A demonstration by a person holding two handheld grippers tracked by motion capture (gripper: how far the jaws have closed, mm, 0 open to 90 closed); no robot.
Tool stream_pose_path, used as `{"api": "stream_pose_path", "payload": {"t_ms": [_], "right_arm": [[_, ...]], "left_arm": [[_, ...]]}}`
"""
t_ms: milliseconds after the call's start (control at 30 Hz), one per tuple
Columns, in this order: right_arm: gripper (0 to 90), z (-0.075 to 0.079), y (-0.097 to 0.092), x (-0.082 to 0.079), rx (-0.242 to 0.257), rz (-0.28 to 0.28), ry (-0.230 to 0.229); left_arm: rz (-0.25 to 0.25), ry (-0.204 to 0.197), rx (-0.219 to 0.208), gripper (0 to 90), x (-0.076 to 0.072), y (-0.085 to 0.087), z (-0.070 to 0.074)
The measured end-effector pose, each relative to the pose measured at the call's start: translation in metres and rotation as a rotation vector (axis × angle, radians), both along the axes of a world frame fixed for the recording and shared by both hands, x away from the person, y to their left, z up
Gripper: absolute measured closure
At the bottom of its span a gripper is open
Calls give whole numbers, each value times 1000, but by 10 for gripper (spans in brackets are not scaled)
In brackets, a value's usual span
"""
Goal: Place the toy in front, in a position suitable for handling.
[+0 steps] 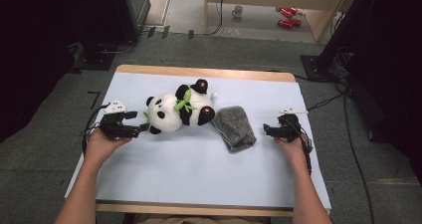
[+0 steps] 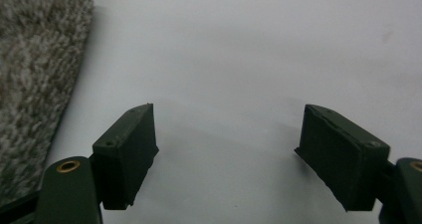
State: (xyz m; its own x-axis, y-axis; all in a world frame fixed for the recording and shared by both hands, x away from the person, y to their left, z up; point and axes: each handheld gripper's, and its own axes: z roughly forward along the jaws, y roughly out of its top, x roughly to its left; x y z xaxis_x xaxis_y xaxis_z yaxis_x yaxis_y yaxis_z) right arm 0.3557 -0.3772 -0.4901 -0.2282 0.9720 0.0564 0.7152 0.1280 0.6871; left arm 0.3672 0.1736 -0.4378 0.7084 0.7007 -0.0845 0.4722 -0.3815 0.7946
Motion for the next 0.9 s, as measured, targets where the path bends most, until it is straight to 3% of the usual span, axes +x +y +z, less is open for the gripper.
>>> {"api": "stream_pose_path", "payload": {"t_ms": [133, 267, 367, 467, 600, 700, 900], "right_arm": [[245, 8, 5, -4, 13, 17, -40], [287, 17, 8, -4, 48, 45, -33], [287, 19, 13, -3, 86, 73, -27], [304, 26, 25, -5, 108, 108, -52], [309, 29, 36, -5, 115, 137, -66], [312, 27, 54, -3, 117, 184, -47], [310, 22, 71, 3, 99, 218, -15]], "left_arm": [[-16, -6, -18, 263, 6, -7, 2], [-36, -7, -9, 267, 11, -15, 0], [-52, 8, 15, 266, 15, -23, -4], [-64, 7, 35, 263, 18, -28, -7], [-61, 10, 9, 251, 22, -27, -11], [-53, 30, -17, 220, 25, -25, -13], [-52, 24, -20, 210, 26, -26, -11]]}}
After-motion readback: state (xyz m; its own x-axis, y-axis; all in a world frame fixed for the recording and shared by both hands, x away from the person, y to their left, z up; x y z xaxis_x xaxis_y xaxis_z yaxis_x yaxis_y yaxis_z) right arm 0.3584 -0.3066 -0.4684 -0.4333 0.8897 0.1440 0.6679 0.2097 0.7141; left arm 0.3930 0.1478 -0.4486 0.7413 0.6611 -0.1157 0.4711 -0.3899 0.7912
